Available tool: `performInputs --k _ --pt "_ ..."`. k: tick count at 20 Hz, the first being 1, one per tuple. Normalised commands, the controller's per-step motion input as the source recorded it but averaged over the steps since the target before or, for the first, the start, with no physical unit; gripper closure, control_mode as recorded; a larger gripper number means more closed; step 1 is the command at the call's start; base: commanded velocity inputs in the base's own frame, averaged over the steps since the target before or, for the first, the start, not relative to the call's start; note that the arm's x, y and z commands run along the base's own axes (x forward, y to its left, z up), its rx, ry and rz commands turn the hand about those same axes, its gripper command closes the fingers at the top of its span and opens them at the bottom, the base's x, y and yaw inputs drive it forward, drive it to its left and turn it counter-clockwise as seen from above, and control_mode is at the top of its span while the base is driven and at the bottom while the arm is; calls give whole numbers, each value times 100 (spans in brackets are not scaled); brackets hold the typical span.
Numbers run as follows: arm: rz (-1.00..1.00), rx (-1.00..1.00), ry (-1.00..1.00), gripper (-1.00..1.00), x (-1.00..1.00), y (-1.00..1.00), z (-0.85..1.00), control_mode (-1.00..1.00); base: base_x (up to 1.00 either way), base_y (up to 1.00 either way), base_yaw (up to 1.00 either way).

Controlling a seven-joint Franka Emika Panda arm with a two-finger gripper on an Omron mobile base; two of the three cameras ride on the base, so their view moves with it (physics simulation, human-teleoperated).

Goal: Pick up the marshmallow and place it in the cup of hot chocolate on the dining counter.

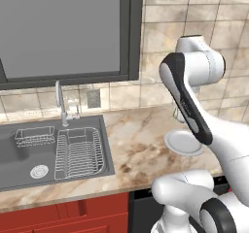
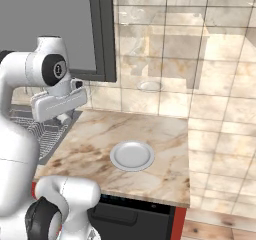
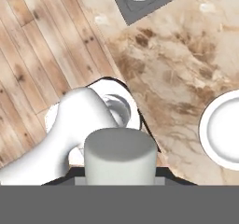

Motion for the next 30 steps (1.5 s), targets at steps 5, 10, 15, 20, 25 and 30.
performInputs --k 5,10,15,20,25,30 --pt "9 22 -20 100 -22 0 0 -100 0 0 0" --pt "0 15 -4 100 3 2 0 -100 0 0 0" --pt "-3 2 2 100 8 4 0 -100 0 0 0" --pt "0 0 9 100 0 0 0 -100 0 0 0" --pt "0 0 1 100 0 0 0 -100 0 0 0" --pt "0 0 0 100 0 0 0 -100 0 0 0"
